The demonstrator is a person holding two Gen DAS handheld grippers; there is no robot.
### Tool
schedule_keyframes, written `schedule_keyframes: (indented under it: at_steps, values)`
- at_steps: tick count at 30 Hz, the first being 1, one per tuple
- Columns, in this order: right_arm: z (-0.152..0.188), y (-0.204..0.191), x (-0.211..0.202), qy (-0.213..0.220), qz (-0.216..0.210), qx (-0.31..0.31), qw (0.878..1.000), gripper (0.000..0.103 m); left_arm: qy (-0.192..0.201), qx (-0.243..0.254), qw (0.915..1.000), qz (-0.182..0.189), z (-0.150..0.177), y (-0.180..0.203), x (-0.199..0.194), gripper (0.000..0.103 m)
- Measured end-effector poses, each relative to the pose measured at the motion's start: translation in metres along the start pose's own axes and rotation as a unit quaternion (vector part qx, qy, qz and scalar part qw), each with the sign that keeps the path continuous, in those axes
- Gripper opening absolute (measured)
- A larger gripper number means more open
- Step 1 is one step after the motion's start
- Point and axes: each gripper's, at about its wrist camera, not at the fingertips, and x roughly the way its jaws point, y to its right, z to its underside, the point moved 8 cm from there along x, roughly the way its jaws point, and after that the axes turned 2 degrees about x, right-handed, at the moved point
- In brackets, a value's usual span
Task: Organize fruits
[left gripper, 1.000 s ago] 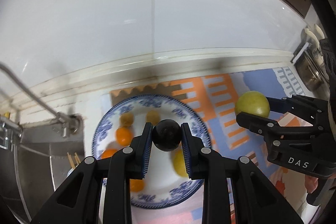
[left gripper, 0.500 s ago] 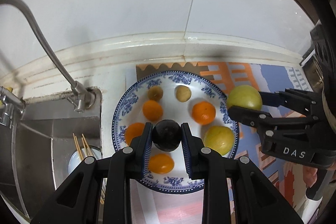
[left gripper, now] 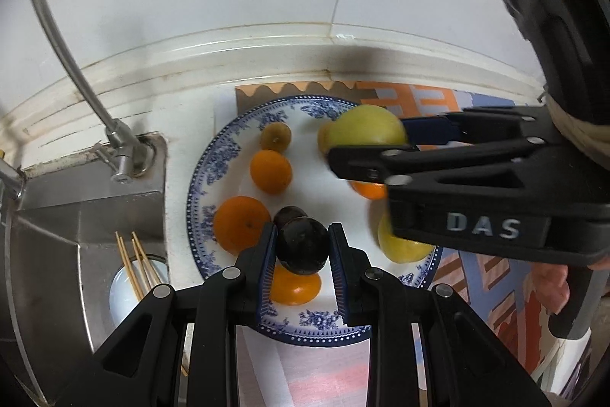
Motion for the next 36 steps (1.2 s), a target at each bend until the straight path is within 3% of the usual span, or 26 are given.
schedule_keyframes:
  at_steps: [5, 13, 23, 26, 29, 36]
  values:
    - [-0.001, -0.001, 0.009, -0.013, -0.015, 0.003, 1.000, 0.051, 0.000, 0.006, 1.0000, -0.001, 0.000, 0.001, 0.003, 0.042]
    - [-0.001, 0.007, -0.005, 0.007, -0.025, 0.017, 1.000, 0.051, 0.016, -0.001, 0.9995, -0.027, 0.003, -0.008, -0.014, 0.044]
    - [0.025, 0.018, -0.066, 0.084, 0.045, 0.010, 0.995, 0.052, 0.092, -0.002, 0.9942, -0.057, 0.008, 0.001, -0.062, 0.049]
    - [0.042, 0.022, -0.090, 0.115, 0.068, 0.019, 0.991, 0.060, 0.130, 0.020, 0.9885, -0.075, 0.012, 0.013, -0.083, 0.056]
    - [0.063, 0.025, -0.113, 0.150, 0.089, 0.029, 0.984, 0.066, 0.163, 0.027, 0.9828, -0.084, 0.018, 0.024, -0.099, 0.069]
    - [0.122, 0.034, -0.163, 0.218, 0.148, 0.058, 0.963, 0.077, 0.246, 0.030, 0.9609, -0.124, 0.046, 0.052, -0.145, 0.084]
